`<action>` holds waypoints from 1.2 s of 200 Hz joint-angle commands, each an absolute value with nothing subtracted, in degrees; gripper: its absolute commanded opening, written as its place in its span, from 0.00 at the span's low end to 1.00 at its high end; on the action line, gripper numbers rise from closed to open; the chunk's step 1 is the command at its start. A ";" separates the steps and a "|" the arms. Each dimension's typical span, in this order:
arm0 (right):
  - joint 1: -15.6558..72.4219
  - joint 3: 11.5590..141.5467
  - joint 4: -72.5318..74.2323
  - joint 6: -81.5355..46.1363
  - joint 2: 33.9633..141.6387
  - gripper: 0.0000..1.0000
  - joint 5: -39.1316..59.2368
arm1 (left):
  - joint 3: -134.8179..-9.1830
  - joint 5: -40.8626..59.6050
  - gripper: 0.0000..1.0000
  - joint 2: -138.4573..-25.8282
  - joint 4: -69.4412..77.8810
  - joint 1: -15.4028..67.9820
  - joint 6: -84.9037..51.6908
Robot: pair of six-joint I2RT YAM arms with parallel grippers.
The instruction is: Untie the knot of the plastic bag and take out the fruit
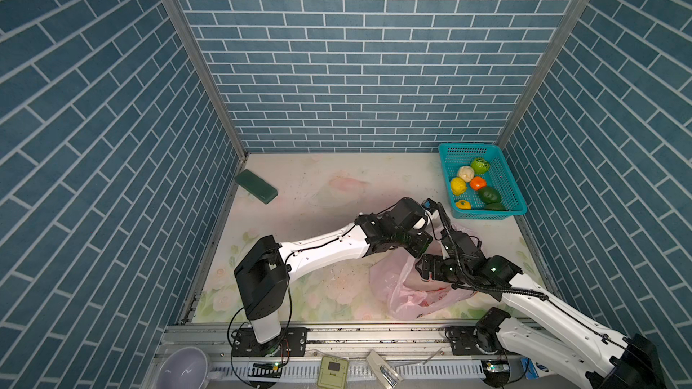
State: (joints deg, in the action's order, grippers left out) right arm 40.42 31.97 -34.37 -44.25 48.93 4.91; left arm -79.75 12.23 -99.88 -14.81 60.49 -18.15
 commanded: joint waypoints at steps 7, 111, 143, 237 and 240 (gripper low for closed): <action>40.27 35.07 -35.54 -40.64 47.62 0.95 9.07 | -75.98 5.11 0.00 -94.40 -17.30 58.89 -20.23; 37.62 49.65 -26.25 -40.56 65.55 0.95 12.01 | -70.63 -13.50 0.00 -78.04 -26.83 61.95 -24.52; 37.66 51.99 -29.29 -42.71 67.33 0.94 8.00 | -68.39 -9.42 0.00 -79.40 -23.45 63.11 -25.72; 41.86 45.43 -21.86 -51.19 69.03 0.89 9.64 | -64.78 -5.88 0.00 -79.37 -12.84 62.34 -24.52; 42.09 45.17 -21.42 -51.49 69.19 0.89 9.71 | -64.82 -5.79 0.00 -79.22 -12.76 62.19 -24.47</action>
State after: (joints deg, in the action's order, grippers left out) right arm 40.58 48.36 -24.49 -47.92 67.68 9.32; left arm -65.60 -6.81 -80.55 -16.12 62.87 -25.21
